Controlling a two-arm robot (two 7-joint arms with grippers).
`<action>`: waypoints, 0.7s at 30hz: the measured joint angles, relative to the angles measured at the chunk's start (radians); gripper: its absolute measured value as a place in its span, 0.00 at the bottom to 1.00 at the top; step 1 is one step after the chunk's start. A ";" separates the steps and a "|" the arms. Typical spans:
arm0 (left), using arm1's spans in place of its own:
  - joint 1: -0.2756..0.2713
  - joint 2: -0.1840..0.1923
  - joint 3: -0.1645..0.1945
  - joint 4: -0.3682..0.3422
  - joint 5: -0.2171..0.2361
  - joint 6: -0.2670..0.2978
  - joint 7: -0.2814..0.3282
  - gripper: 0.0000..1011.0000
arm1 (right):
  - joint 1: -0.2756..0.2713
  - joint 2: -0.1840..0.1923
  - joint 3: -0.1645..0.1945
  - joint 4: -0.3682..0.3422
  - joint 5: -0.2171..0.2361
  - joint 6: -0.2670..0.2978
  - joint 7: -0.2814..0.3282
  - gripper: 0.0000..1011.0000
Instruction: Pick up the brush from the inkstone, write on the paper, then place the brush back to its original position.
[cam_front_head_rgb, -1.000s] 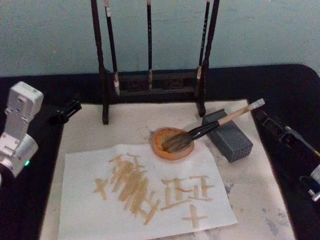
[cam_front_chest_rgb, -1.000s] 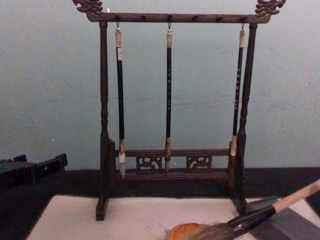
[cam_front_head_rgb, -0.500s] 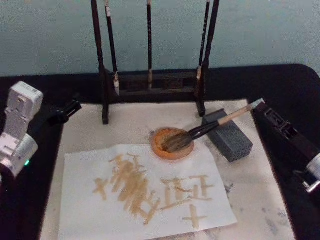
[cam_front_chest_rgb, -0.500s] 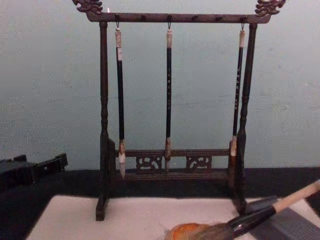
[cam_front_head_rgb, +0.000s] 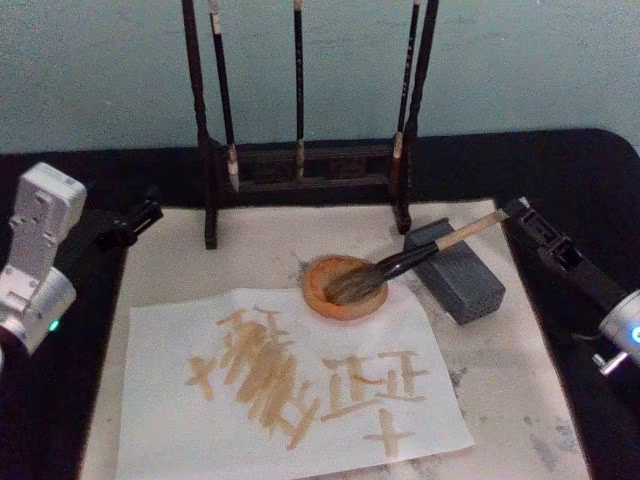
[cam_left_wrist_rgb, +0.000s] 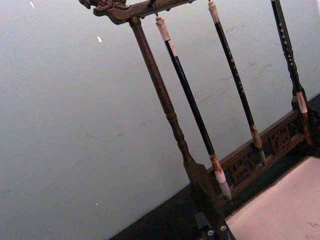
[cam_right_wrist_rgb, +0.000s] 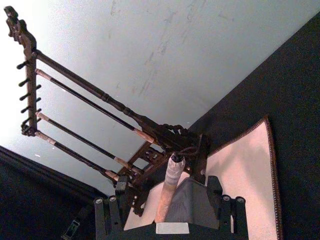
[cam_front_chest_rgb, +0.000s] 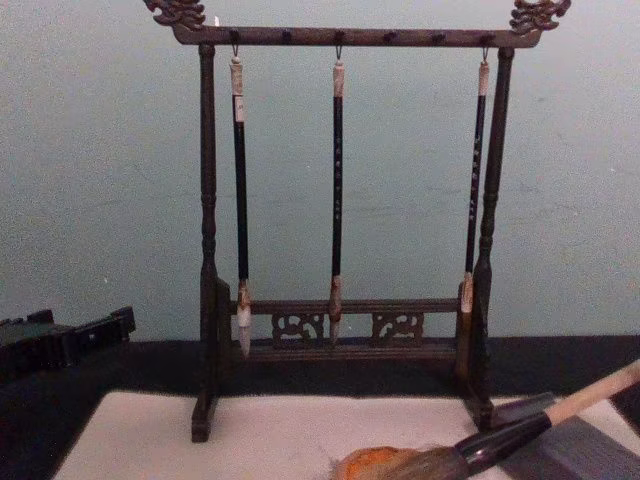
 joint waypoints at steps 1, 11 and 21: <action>0.000 0.000 0.000 0.000 0.000 0.000 0.000 0.99 | 0.007 -0.001 -0.006 0.008 0.001 0.000 0.001 1.00; 0.000 0.000 0.000 0.000 0.000 0.000 0.000 0.99 | 0.057 -0.009 -0.042 0.067 0.016 0.004 0.012 1.00; 0.000 0.000 0.000 0.000 0.000 0.000 0.000 0.99 | 0.099 -0.019 -0.076 0.116 0.034 0.011 0.026 1.00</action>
